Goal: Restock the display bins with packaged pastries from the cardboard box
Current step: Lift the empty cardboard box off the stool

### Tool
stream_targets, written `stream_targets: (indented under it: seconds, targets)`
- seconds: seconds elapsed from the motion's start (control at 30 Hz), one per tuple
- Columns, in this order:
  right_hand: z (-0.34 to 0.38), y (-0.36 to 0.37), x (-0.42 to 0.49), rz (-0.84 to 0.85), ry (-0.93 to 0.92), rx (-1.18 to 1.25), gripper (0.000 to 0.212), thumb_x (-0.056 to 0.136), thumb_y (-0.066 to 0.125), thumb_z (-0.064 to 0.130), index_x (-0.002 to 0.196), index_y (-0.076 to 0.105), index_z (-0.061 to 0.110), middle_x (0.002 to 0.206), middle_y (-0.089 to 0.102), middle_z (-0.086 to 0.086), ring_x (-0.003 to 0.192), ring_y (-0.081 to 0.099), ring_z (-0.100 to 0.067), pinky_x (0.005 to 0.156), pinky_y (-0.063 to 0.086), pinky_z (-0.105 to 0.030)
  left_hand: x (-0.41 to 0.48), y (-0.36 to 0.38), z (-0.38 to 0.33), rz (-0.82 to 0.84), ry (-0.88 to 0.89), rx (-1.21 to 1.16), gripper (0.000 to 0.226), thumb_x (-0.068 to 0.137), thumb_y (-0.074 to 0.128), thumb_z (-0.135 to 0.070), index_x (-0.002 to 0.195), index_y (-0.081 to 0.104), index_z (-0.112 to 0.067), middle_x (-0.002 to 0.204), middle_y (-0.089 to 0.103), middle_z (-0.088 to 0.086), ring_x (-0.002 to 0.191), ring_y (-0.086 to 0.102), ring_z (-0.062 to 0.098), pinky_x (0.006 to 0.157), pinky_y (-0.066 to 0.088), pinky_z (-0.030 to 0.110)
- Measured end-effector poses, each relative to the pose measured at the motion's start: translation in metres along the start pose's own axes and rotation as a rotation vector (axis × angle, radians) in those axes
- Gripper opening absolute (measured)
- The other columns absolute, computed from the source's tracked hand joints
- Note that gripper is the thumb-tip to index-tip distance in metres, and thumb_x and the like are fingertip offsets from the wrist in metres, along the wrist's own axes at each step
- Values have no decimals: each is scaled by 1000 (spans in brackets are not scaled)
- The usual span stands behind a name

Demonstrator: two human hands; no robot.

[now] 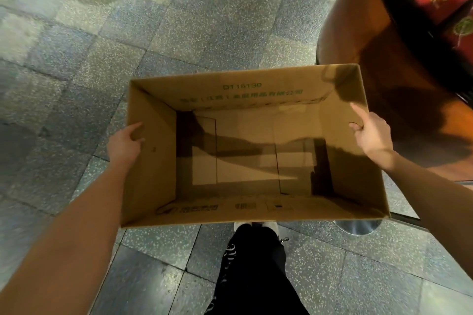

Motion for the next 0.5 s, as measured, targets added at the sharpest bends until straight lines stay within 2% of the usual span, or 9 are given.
stream_targets:
  seconds: [0.1, 0.2, 0.3, 0.37, 0.43, 0.5]
  targets:
    - [7, -7, -5, -7, 15, -17, 49, 99, 54, 12, 145, 44, 23, 123, 58, -20, 103, 60, -40, 87, 49, -44, -8, -15, 6, -29, -21, -57, 49, 92, 63, -11, 137, 56, -29, 134, 60, 13, 118, 57, 35, 104, 45, 45]
    - [20, -25, -16, -58, 24, 25, 47, 96, 53, 8, 141, 49, 23, 125, 58, -19, 107, 59, -42, 92, 48, -44, -26, -42, 11, -77, -42, -85, 50, 91, 59, -11, 136, 56, -35, 130, 62, 12, 112, 60, 35, 101, 48, 46]
    - [40, -37, -27, -33, 68, -23, 45, 94, 52, 5, 138, 50, 17, 123, 58, -22, 107, 58, -46, 93, 47, -46, -54, -72, 25, -114, -94, -137, 53, 93, 52, -8, 137, 54, -38, 121, 66, 14, 102, 62, 36, 94, 52, 48]
    - [55, -45, -35, -37, 77, -41, 40, 94, 53, 5, 134, 52, 11, 120, 59, -25, 105, 59, -45, 91, 48, -47, -79, -96, 29, -154, -101, -159, 54, 94, 49, -4, 138, 53, -36, 125, 64, 14, 103, 62, 37, 94, 51, 50]
    - [74, -57, -42, -73, 48, -18, 43, 94, 55, 3, 136, 52, 13, 117, 61, -22, 103, 61, -41, 88, 50, -45, -103, -121, 34, -210, -102, -184, 54, 95, 47, -1, 140, 52, -30, 133, 60, 14, 105, 61, 36, 93, 52, 47]
    - [99, -68, -49, -86, -46, 8, 46, 93, 57, 5, 138, 51, 16, 112, 63, -21, 100, 62, -39, 86, 50, -45, -129, -151, 42, -270, -109, -194, 53, 96, 46, 1, 141, 52, -27, 135, 58, 13, 101, 62, 34, 85, 52, 41]
Point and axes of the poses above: each hand's wrist, its own x-axis towards the middle knuckle, its own y-axis out of the palm, z = x × y, the point moved 10 cm from there along x, towards the middle knuckle
